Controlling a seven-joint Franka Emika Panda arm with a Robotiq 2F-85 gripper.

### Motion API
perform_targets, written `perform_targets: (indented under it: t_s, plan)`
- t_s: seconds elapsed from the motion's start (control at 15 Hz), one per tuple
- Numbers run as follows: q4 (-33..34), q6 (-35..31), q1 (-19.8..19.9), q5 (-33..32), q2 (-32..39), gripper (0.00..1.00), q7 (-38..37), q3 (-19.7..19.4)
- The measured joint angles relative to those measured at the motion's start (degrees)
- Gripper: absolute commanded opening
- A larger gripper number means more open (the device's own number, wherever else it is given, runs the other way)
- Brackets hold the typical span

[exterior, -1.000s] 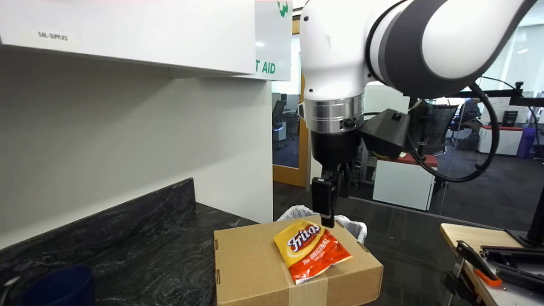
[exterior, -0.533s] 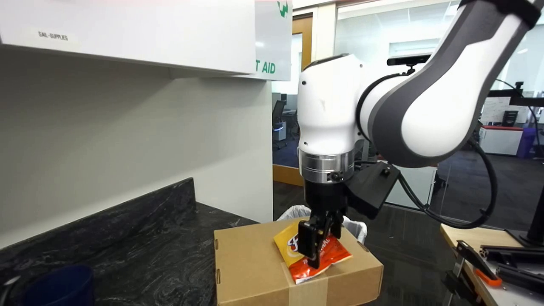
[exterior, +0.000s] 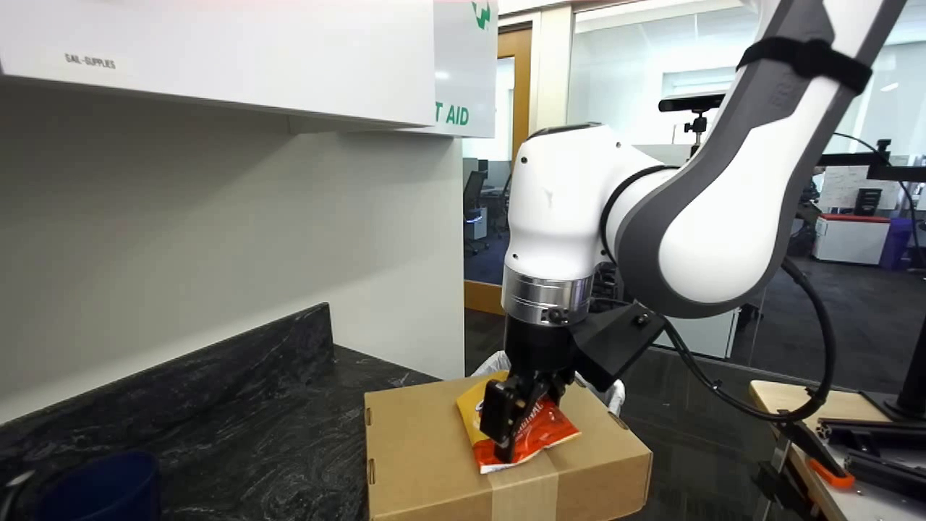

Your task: Take the yellow rapper off of the box and put it in the bin

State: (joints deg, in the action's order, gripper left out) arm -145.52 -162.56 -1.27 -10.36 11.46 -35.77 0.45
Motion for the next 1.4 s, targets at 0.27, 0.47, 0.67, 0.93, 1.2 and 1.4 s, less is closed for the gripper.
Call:
perform_targets:
  t_s: [0.27,0.47,0.67,0.93,1.2,1.4]
  plan:
    - [-0.5,-5.6,-0.4,3.4,0.1,0.45,2.2,-0.5]
    - [-0.6,-7.0,-1.4,4.2,0.3,0.26,3.0,-1.9]
    - [-0.6,-7.8,-2.7,4.3,0.8,0.07,3.1,-3.4]
    - [-0.4,-7.0,-6.5,3.4,1.0,0.0,2.4,-8.0]
    - [2.5,0.3,-10.8,-3.1,1.1,0.02,-5.3,-15.3]
    - [6.1,7.2,-10.5,-4.8,1.0,0.01,-8.4,-16.0]
